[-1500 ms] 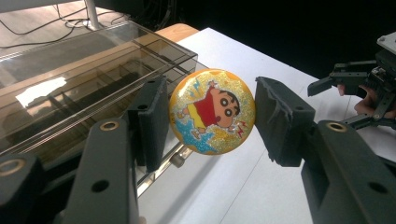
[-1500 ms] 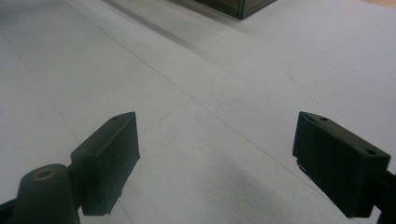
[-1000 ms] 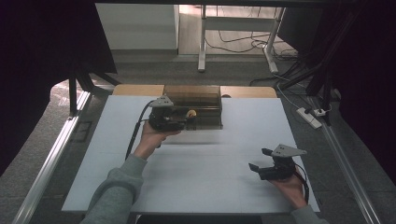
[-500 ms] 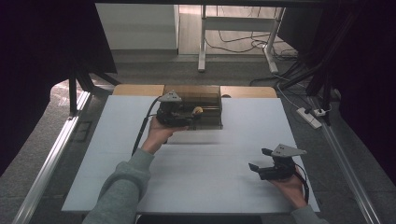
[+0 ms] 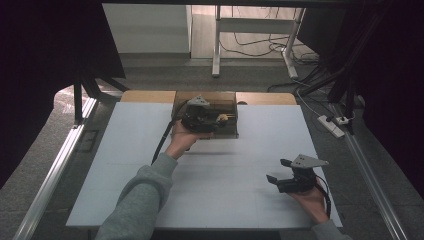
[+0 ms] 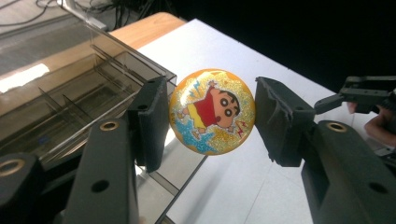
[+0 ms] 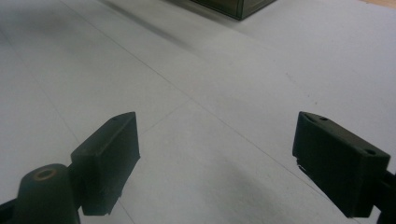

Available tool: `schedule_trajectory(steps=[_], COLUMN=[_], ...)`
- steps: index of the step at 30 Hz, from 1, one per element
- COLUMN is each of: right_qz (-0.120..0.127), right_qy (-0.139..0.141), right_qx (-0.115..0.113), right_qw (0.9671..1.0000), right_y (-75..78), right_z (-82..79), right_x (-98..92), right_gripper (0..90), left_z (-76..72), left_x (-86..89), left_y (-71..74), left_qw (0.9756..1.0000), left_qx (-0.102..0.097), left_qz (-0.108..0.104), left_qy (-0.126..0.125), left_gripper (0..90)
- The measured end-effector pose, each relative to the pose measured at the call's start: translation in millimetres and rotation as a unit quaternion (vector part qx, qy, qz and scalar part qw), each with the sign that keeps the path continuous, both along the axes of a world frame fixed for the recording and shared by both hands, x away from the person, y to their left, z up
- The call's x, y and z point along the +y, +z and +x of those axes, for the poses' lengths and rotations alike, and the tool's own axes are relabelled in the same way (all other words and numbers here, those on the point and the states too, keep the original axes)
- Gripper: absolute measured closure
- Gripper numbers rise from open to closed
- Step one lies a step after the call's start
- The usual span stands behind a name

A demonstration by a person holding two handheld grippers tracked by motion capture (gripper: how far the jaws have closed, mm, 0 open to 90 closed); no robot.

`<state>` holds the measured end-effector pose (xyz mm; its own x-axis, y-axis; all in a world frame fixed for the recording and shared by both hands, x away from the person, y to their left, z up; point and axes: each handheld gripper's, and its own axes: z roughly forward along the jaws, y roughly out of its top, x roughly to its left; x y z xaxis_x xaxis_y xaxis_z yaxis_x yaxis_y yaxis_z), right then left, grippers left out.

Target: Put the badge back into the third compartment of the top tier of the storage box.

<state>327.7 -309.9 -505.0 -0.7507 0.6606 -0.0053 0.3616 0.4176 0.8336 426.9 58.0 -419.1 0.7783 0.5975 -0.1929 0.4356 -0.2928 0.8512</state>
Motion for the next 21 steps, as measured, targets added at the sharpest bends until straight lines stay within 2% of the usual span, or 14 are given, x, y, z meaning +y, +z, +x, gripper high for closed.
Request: schedule_trajectory(steps=[10, 14, 21], right_qz=[-0.002, 0.0, -0.002], right_qy=[-0.003, -0.001, -0.002], right_qx=[-0.001, 0.001, 0.002], right_qw=[1.0, 1.0, 1.0], right_y=[0.3, 0.3, 0.5], right_z=[-0.6, -0.3, -0.4], right_x=[0.1, -0.3, -0.3], right_gripper=[14.6, 14.6, 14.6], left_z=[13.5, 19.7, 24.6], left_x=[-16.2, -18.7, -19.4], left_y=[-5.0, -11.2, -17.9], left_qw=[0.9996, 0.9989, 0.9981], left_qx=[0.013, 0.023, 0.033], left_qz=[0.026, 0.038, 0.048], left_qy=[0.009, 0.016, 0.021], left_gripper=[46.5, 46.4, 46.3])
